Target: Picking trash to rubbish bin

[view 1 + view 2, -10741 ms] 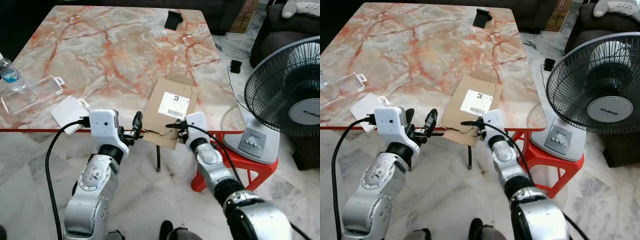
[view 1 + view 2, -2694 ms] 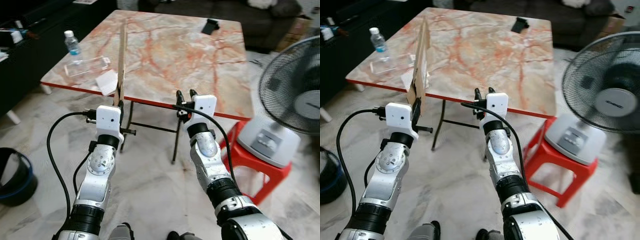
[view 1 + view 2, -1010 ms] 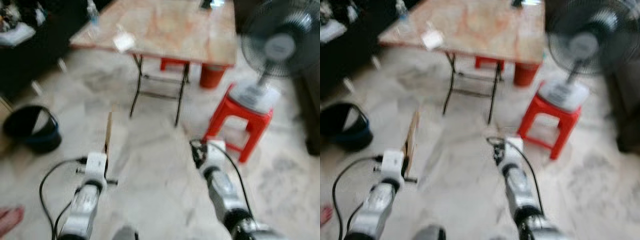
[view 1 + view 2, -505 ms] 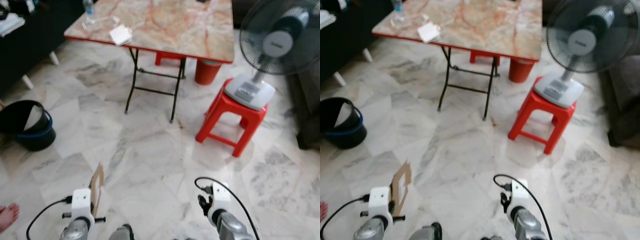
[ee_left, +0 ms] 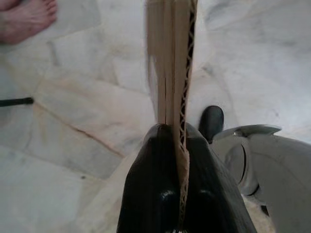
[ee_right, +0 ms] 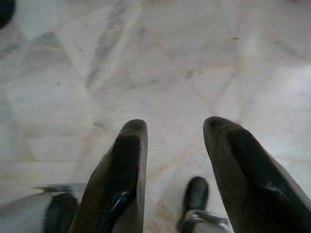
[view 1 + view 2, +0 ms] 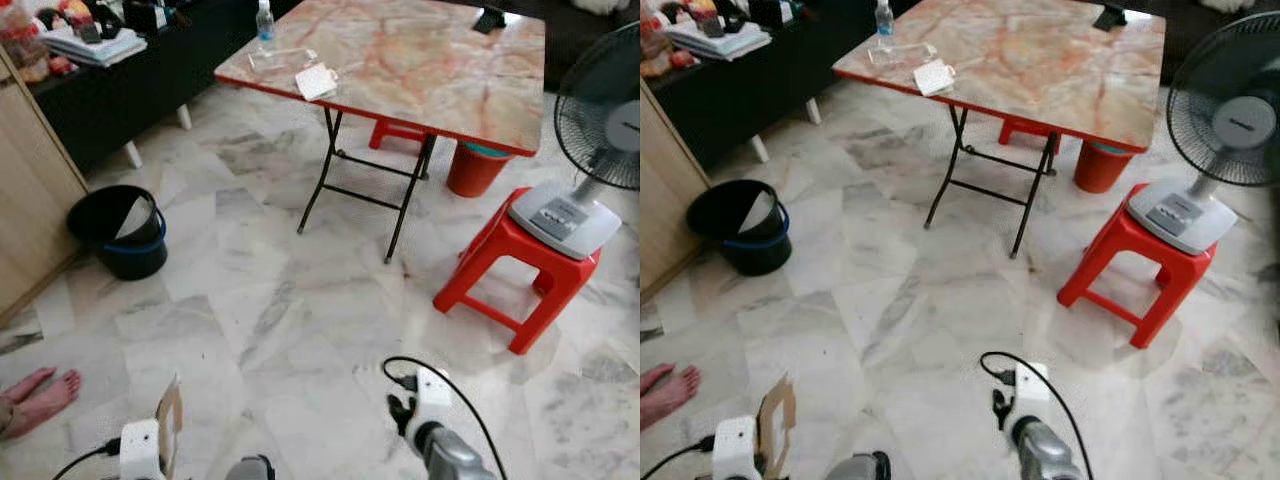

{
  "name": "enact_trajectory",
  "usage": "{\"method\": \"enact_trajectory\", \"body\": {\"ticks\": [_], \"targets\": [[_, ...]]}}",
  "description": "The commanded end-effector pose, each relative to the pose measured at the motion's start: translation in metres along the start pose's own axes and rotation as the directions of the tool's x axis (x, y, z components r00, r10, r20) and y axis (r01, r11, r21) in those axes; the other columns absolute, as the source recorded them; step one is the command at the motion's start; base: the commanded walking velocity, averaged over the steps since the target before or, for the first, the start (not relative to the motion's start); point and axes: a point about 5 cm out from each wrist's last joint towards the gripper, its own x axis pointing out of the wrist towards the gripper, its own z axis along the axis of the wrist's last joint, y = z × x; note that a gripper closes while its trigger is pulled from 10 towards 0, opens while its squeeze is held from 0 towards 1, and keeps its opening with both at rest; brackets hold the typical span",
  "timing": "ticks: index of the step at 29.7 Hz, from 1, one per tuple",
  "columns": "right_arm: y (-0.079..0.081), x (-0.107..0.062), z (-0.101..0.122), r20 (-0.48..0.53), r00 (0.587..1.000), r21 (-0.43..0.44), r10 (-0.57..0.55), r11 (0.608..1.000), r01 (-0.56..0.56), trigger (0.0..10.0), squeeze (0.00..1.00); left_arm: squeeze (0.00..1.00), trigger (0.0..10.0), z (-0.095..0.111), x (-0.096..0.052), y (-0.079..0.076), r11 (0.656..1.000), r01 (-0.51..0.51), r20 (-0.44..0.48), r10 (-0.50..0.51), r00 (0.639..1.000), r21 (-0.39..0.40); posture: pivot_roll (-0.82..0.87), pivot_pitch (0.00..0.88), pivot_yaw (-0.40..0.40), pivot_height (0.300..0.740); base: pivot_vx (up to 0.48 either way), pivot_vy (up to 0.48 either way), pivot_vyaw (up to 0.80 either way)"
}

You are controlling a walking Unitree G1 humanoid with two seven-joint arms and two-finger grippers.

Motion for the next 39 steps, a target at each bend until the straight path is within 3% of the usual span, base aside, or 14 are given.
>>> {"method": "enact_trajectory", "body": {"ticks": [1,10,16,22,24,28,38,39], "targets": [[-0.007,-0.003,-0.009,-0.035,0.999,0.011,-0.029,1.0,0.029,10.0,0.0,0.0,10.0,-0.005,-0.001,0.0,1.0,-0.018,-0.013,0.017,1.0,-0.017,0.12,0.145,-0.034,0.74,0.0,0.0,0.0],[-0.009,-0.006,-0.019,-0.068,0.997,-0.033,-0.023,0.999,0.021,10.0,0.0,0.0,10.0,-0.012,-0.004,0.01,0.998,-0.065,-0.037,0.064,0.997,-0.014,0.14,0.125,-0.023,0.74,0.301,0.0,0.32],[-0.021,-0.009,-0.024,-0.073,0.996,0.044,-0.058,0.997,0.062,10.0,0.0,0.0,10.0,-0.011,-0.003,0.014,0.997,-0.072,-0.042,0.072,0.997,-0.002,0.13,0.12,-0.004,0.74,0.35,0.0,0.26],[-0.022,-0.012,-0.033,-0.105,0.993,-0.01,-0.048,0.999,0.047,10.0,0.0,0.0,10.0,-0.003,-0.001,0.012,0.997,-0.073,-0.028,0.073,0.997,-0.011,0.14,0.12,-0.003,0.74,0.346,0.0,0.0],[-0.024,-0.012,-0.03,-0.088,0.994,0.015,-0.064,0.998,0.066,10.0,0.0,0.0,10.0,-0.002,0.0,0.01,0.998,-0.066,-0.024,0.066,0.998,-0.006,0.14,0.122,-0.005,0.74,0.345,0.0,0.79],[-0.021,-0.01,-0.027,-0.076,0.996,0.02,-0.053,0.998,0.054,10.0,0.0,0.0,10.0,-0.001,0.0,0.011,0.998,-0.067,-0.022,0.066,0.998,-0.014,0.13,0.125,-0.007,0.74,0.347,0.0,0.79],[-0.019,-0.009,-0.026,-0.085,0.996,0.048,-0.033,0.998,0.038,10.0,0.0,0.0,10.0,-0.006,-0.001,0.012,0.996,-0.086,-0.041,0.085,0.996,-0.037,0.15,0.101,0.003,0.74,0.348,0.0,0.0],[-0.016,-0.008,-0.024,-0.082,0.996,0.019,-0.018,1.0,0.019,10.0,0.0,0.0,10.0,-0.004,-0.001,0.011,0.996,-0.083,-0.038,0.082,0.996,-0.035,0.14,0.101,0.006,0.74,0.341,0.0,0.0]]}}
